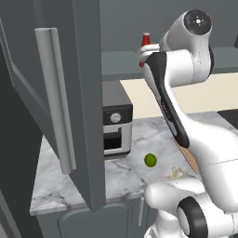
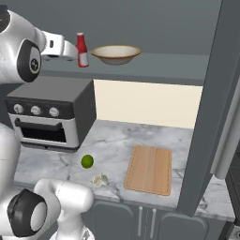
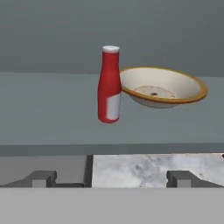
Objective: Open the cabinet. Place the bowl and condiment on the counter. Then place the lime and garlic on the cutting board.
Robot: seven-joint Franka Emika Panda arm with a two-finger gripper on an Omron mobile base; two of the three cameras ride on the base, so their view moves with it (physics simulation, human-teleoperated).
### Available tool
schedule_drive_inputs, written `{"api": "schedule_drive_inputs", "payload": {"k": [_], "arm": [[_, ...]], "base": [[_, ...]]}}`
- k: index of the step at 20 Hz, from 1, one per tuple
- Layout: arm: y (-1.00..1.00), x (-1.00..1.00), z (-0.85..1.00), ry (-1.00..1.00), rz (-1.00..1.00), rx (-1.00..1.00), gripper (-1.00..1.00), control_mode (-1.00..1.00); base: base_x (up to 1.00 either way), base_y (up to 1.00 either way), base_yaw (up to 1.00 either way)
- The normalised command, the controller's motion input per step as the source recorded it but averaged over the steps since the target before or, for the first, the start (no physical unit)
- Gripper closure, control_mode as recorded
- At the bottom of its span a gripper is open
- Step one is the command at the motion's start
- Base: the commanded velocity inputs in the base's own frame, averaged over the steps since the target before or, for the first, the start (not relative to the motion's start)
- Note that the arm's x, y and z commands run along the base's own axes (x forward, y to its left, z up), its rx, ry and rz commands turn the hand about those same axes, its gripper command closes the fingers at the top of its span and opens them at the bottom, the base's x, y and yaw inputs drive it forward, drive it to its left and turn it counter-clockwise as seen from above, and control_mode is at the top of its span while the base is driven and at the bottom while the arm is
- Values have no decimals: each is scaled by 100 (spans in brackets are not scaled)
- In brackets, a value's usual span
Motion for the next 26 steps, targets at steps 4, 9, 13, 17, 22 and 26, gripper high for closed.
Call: {"api": "schedule_drive_inputs", "payload": {"k": [4, 9, 13, 17, 22, 26], "arm": [[0, 78, -2, 0, 0, 0, -100, -100], [0, 55, -30, -7, 0, -1, -100, -100], [0, 66, -26, -6, 0, -1, -100, -100], [0, 60, -5, -6, 0, -1, -100, -100], [0, 39, 0, -1, 0, 0, -100, -100], [0, 34, 0, 0, 0, 0, -100, -100]], "base": [[0, 0, 0], [0, 0, 0], [0, 0, 0], [0, 0, 0], [0, 0, 0], [0, 0, 0]]}}
